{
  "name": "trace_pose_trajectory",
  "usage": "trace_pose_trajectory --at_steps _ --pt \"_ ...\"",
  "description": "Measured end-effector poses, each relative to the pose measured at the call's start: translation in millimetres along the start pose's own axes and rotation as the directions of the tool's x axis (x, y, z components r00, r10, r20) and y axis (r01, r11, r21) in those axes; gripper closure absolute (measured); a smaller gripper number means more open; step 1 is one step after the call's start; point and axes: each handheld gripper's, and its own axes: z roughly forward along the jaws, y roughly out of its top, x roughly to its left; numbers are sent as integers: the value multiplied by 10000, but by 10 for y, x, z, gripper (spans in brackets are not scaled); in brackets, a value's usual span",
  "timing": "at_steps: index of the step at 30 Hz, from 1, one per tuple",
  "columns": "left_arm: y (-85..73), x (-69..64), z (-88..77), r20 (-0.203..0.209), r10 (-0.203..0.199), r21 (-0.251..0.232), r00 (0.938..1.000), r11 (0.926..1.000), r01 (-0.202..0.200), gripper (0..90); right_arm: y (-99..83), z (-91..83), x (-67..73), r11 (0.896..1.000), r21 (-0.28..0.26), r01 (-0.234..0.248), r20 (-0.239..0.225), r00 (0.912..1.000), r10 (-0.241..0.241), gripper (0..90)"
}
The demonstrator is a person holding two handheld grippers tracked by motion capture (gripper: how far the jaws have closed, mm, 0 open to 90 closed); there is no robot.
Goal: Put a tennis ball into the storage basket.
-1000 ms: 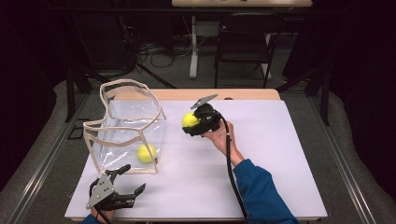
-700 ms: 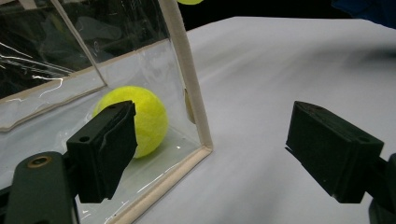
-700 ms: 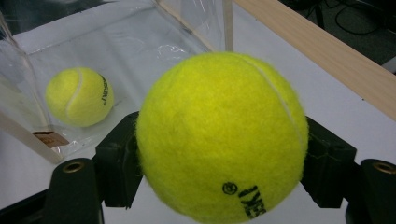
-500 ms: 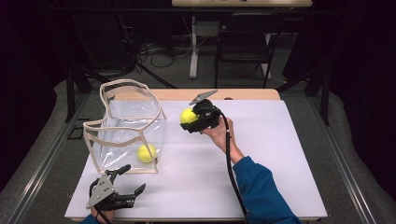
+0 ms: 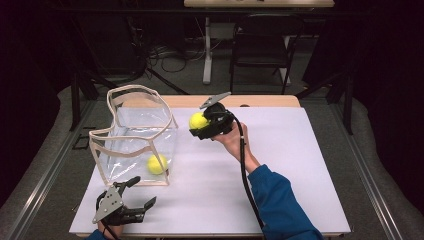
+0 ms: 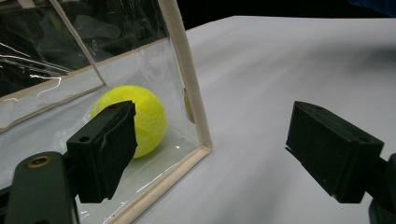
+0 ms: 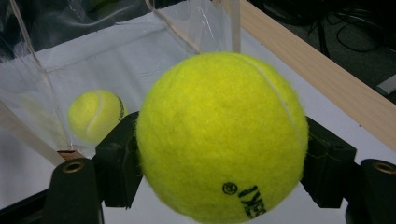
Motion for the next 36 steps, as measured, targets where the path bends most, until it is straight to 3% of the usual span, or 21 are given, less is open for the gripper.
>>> trace_pose_trajectory --at_steps 36 --pt "2 -6 5 -19 24 -6 10000 10000 -24 158 264 -157 87 9983 -534 240 -196 9995 -251 259"
